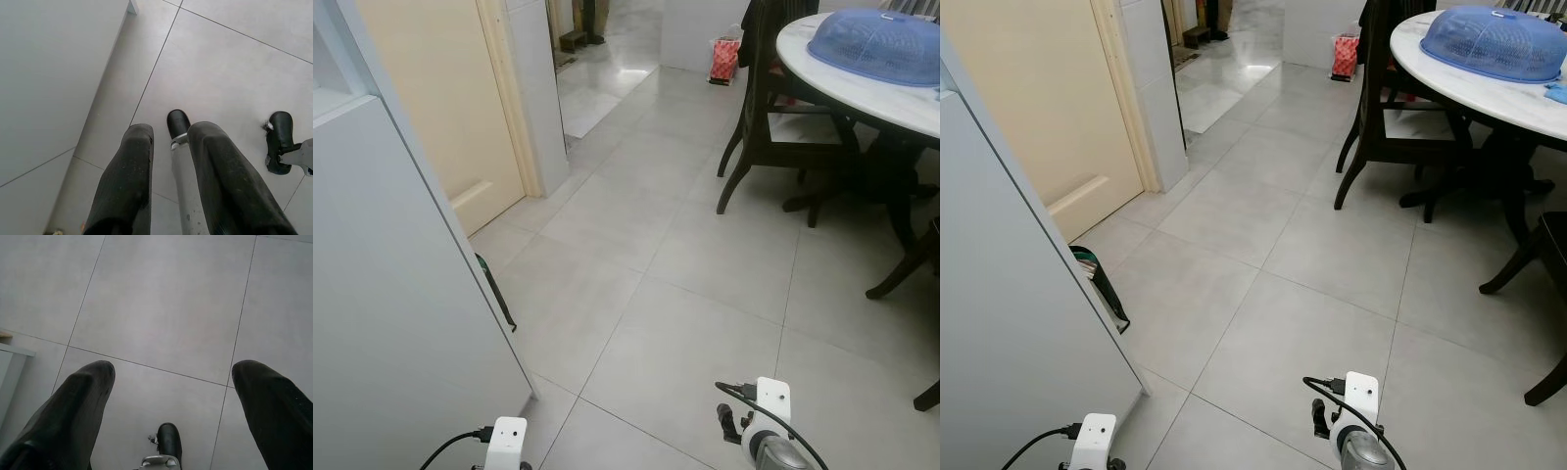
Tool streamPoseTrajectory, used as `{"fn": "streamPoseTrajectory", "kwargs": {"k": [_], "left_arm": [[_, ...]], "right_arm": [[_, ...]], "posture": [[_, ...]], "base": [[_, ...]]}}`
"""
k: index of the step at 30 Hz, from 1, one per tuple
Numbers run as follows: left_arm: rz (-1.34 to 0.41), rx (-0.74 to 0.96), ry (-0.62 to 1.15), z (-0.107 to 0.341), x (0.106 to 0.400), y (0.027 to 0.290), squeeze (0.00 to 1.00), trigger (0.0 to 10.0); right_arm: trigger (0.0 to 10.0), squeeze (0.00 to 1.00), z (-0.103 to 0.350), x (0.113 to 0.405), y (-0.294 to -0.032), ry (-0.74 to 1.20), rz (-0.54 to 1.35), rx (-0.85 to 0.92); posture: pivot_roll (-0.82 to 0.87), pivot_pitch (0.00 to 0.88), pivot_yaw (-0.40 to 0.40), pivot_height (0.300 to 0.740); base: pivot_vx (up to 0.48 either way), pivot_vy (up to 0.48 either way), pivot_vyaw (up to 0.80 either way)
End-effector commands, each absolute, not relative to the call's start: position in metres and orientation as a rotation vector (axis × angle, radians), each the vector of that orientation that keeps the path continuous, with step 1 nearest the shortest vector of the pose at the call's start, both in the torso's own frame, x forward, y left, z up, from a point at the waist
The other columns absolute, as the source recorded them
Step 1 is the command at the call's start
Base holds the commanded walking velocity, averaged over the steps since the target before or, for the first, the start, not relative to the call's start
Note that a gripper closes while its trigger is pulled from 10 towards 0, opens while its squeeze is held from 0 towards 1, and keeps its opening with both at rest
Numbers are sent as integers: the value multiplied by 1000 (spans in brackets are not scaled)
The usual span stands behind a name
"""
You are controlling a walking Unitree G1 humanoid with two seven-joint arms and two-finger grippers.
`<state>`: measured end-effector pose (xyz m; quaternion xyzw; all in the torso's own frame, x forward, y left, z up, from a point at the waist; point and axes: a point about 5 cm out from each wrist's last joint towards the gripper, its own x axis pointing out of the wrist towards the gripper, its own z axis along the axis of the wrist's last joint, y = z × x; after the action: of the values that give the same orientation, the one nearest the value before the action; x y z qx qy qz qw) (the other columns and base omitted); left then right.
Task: Restocking fridge
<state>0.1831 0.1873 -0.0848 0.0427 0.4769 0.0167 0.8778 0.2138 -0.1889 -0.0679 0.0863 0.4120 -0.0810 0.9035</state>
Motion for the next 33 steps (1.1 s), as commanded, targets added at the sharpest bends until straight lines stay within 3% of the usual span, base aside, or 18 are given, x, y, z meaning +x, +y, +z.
{"fn": "streamPoseTrajectory", "kwargs": {"k": [1, 33], "left_arm": [[17, 102, 952, -59, 222, 220, 0, 10000], [37, 85, 956, -59, 222, 219, 0, 10000]], "right_arm": [[10000, 0, -77, 205, -166, 974, -57, 168], [10000, 0, -77, 205, -165, 978, -55, 165]], "posture": [[-39, 0, -13, 740], [-29, 0, -21, 740]], "base": [[0, 0, 0], [0, 0, 0]]}}
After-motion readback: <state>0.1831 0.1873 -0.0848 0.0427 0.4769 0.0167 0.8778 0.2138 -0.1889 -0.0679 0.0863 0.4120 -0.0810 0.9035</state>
